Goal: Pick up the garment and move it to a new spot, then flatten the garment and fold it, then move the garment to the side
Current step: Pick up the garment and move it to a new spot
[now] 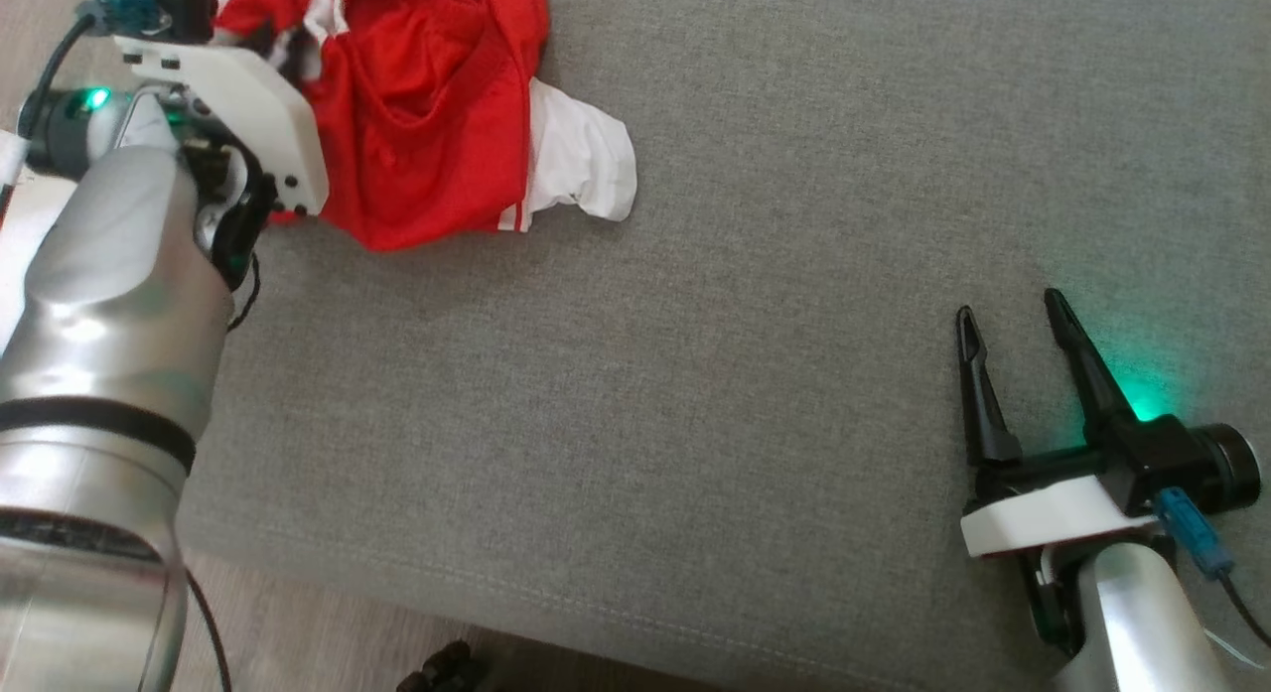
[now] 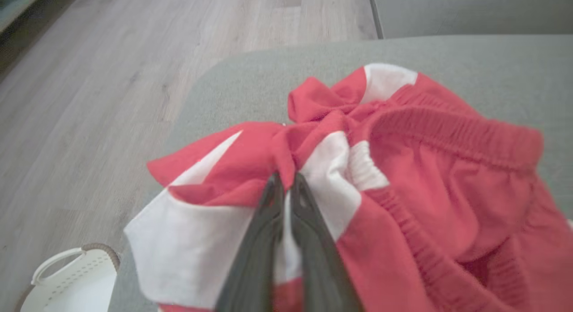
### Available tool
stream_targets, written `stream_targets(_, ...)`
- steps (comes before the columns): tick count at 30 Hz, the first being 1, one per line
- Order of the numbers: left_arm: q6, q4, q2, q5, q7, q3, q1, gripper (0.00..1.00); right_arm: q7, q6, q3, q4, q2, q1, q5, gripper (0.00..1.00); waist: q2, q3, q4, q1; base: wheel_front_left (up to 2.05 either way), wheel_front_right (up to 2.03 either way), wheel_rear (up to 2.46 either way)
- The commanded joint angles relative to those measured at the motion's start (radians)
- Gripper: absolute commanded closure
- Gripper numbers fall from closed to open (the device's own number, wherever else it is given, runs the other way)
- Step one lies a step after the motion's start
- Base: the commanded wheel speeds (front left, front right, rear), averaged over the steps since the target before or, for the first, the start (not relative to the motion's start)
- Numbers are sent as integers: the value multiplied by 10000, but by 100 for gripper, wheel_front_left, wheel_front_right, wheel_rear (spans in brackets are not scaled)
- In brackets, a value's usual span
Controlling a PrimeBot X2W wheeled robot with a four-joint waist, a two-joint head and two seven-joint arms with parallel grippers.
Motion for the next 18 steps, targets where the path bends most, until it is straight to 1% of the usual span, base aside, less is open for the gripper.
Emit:
stream_targets(1,16,-181,523,-54,-193,218,-515,100,24,37,46,172,-81,-226,-89,0,0,-88,15,0,0,0,0)
stream_targets(6,15,-8,680,63,-1299,95,-1035,100,24,37,234,340,-81,-206,245,0,0,-859,-95,0,0,0,0)
stream_targets(9,14,-50,727,110,-1671,18,-1418,100,23,37,432,426,-81,-151,582,0,0,-1459,-259,0,0,0,0)
stream_targets(14,13,-470,709,207,-1868,-480,-1872,100,23,37,779,589,-81,76,1232,0,0,-2531,-732,0,0,0,0)
stream_targets(18,13,-1037,748,-36,-1729,-949,-2107,100,23,37,1073,637,-81,296,1700,0,0,-3220,-1399,0,0,0,0)
